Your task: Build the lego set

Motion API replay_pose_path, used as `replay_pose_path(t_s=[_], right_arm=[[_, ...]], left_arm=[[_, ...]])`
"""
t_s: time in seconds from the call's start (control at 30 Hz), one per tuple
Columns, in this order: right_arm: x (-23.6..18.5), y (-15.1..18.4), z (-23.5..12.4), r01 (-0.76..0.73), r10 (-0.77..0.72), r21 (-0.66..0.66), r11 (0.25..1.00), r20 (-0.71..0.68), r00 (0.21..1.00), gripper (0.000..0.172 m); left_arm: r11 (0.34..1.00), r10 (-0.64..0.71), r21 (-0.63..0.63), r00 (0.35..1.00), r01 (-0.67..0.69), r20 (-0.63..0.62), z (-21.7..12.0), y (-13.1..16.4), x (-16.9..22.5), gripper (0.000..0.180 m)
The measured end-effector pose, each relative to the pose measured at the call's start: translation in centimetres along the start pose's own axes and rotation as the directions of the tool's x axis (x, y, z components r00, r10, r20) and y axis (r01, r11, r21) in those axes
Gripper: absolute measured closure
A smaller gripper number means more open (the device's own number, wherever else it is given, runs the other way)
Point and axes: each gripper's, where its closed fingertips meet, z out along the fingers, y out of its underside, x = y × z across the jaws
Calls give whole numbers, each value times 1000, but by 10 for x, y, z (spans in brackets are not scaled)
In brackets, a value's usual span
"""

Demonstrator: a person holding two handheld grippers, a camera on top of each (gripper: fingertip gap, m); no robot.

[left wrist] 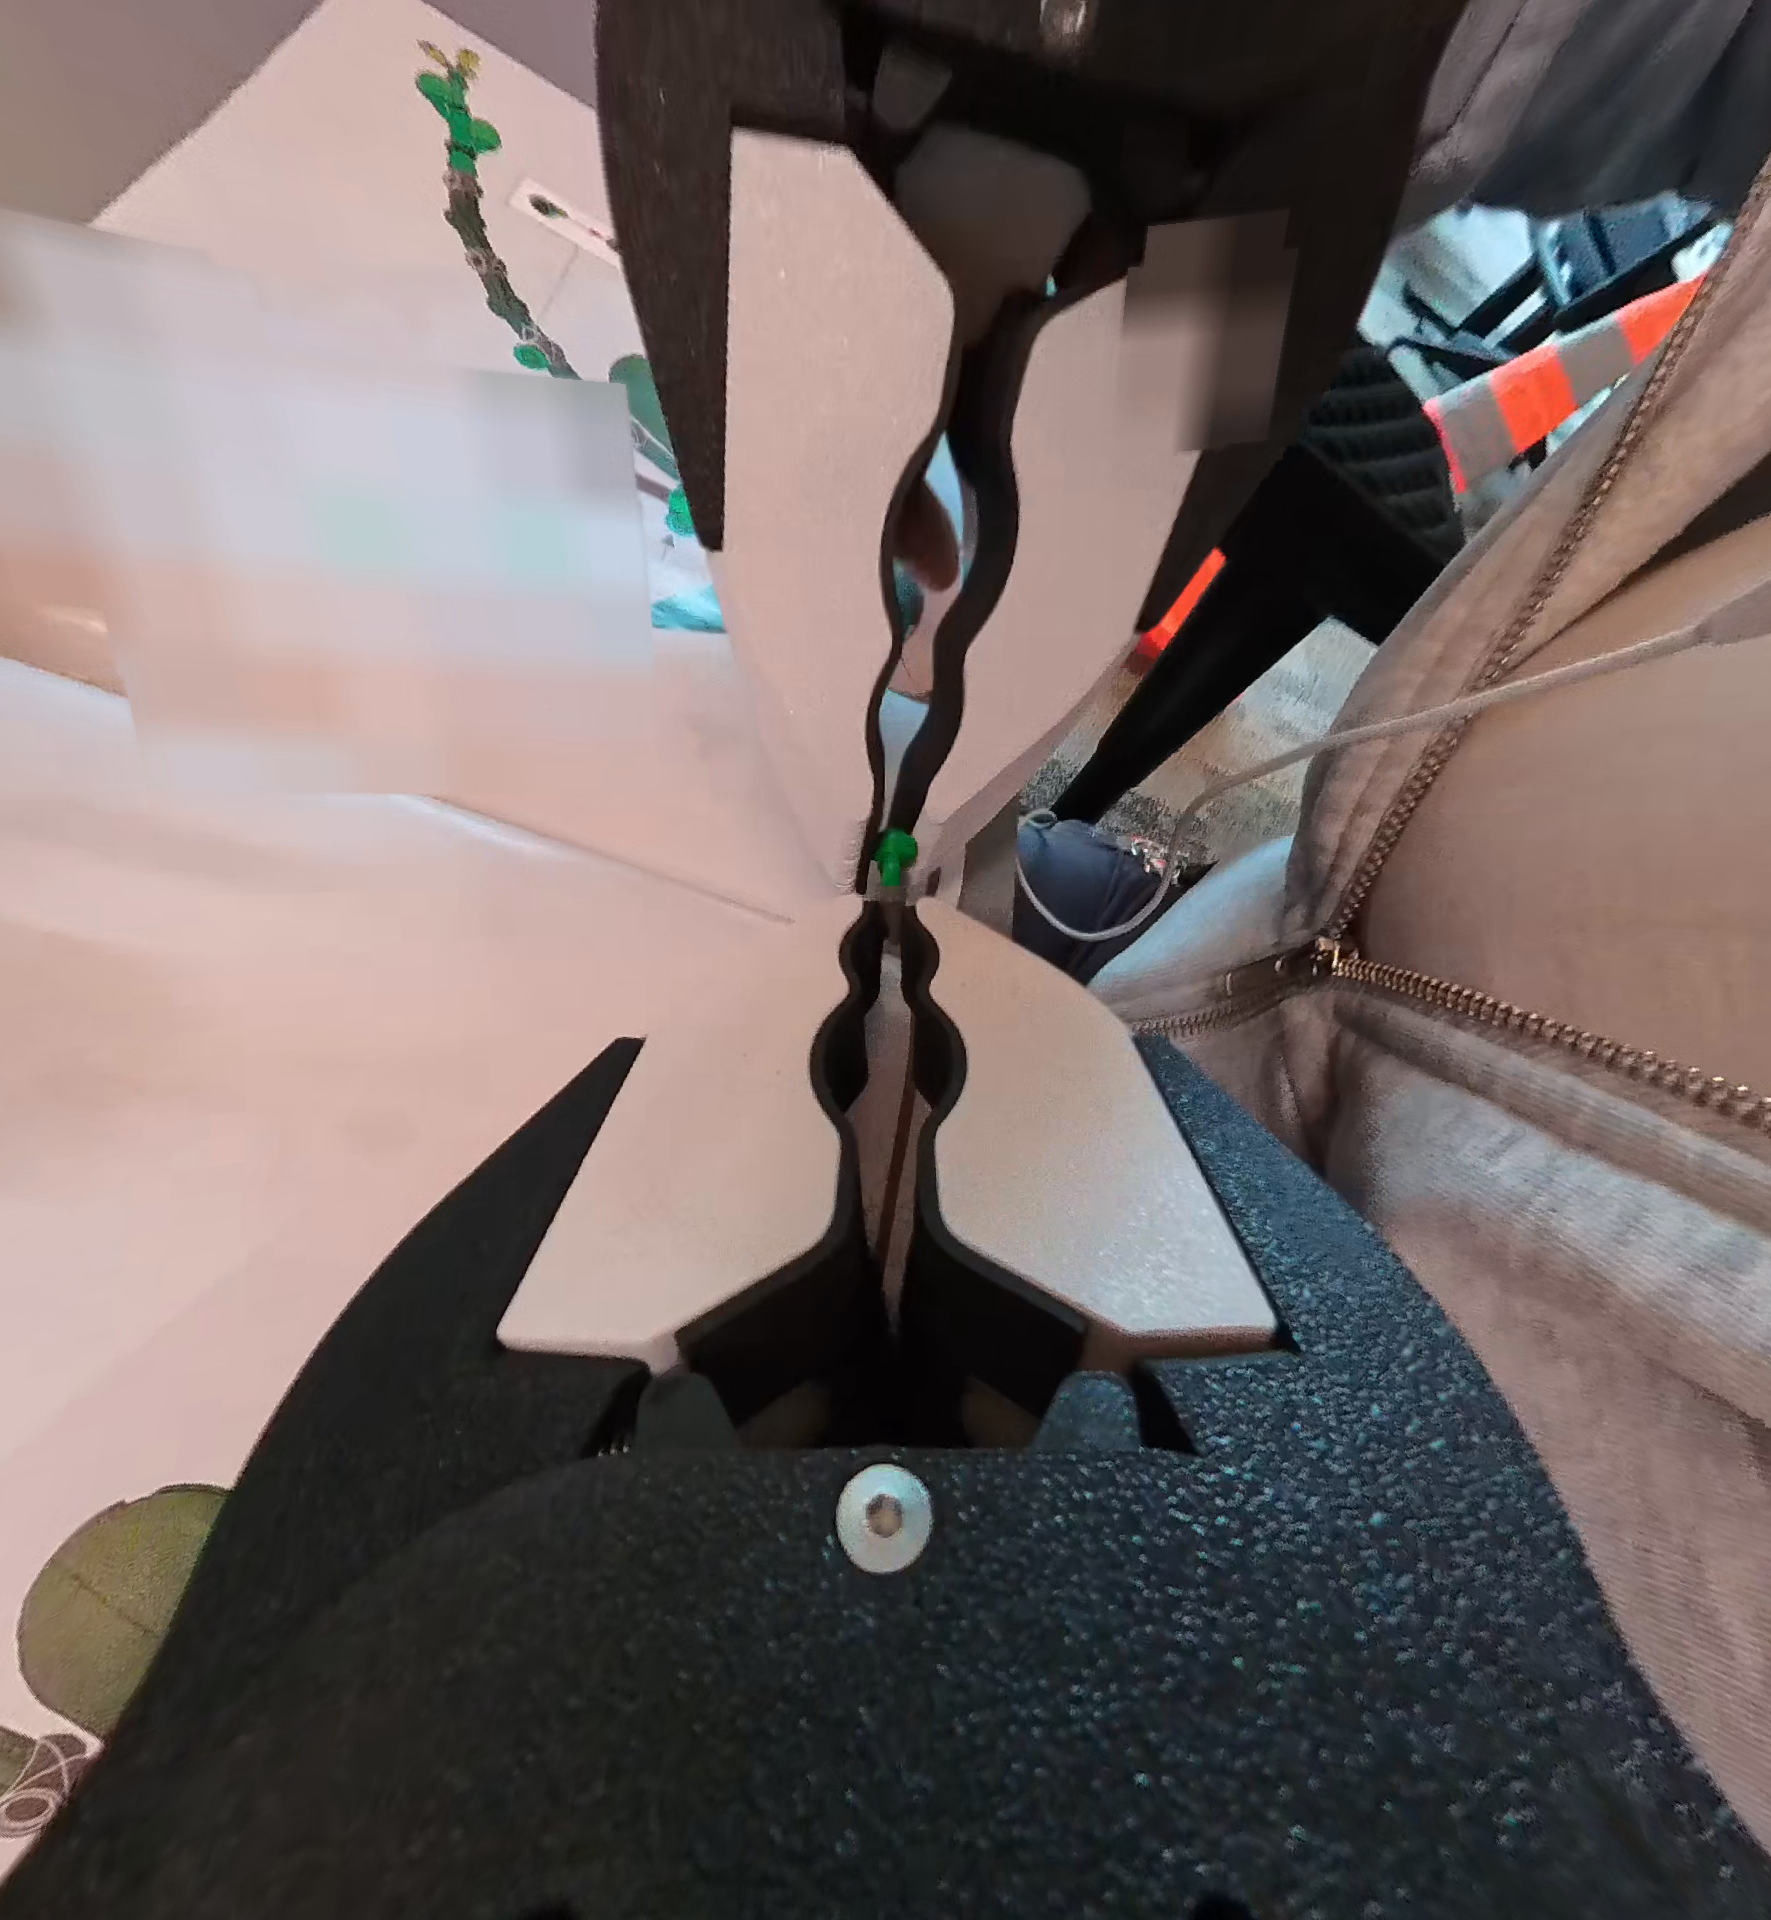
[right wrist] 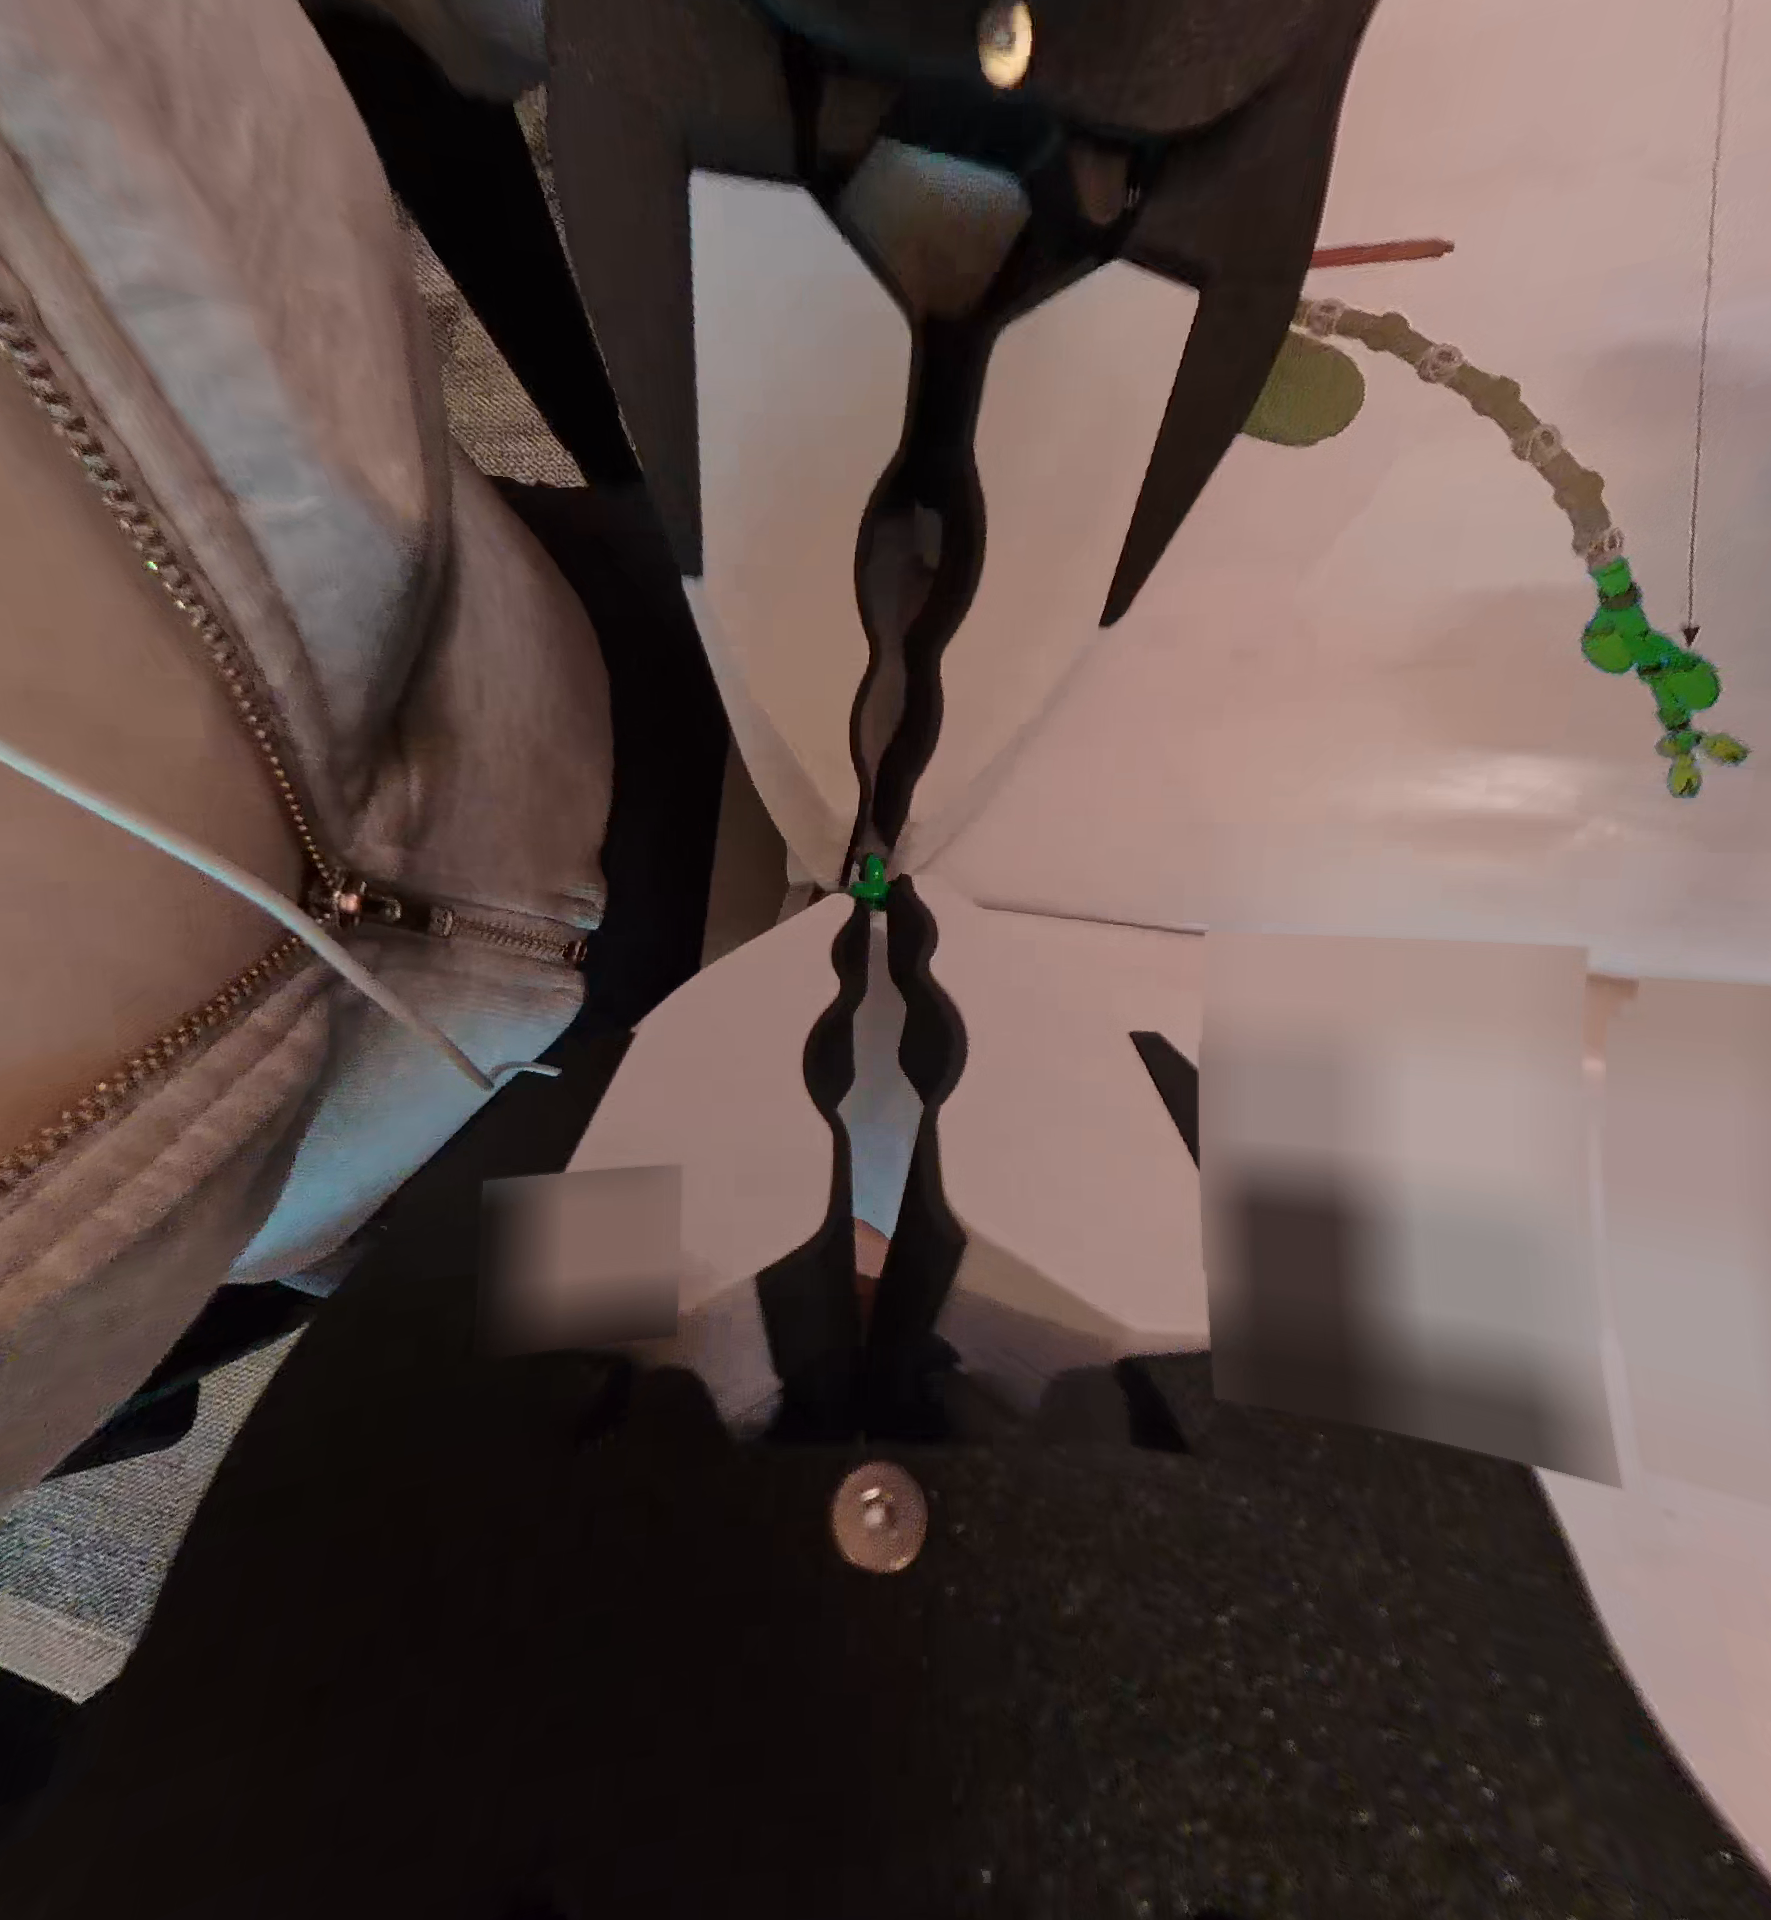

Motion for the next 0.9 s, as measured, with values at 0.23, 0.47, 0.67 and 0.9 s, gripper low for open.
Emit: replay_pose_path(t_s=[0.23, 0.47, 0.67, 0.9], right_arm=[[-2, 4, 5, 57, -59, -145, 988, -12, 998, 169], [-1, 6, 7, 98, -117, -225, 969, -74, 990, 170], [1, 8, 9, 90, -132, -287, 954, -130, 983, 170], [3, 9, 11, 85, -152, -309, 947, -203, 967, 170]], left_arm=[[997, 22, -74, 1000, -21, 10, 6, 8, 1, 178], [996, 21, -88, 1000, -20, 6, 7, 10, 1, 178], [996, 18, -88, 1000, -17, 3, 7, 9, 1, 179], [996, 17, -88, 1000, -17, 2, 6, 10, 1, 179]])
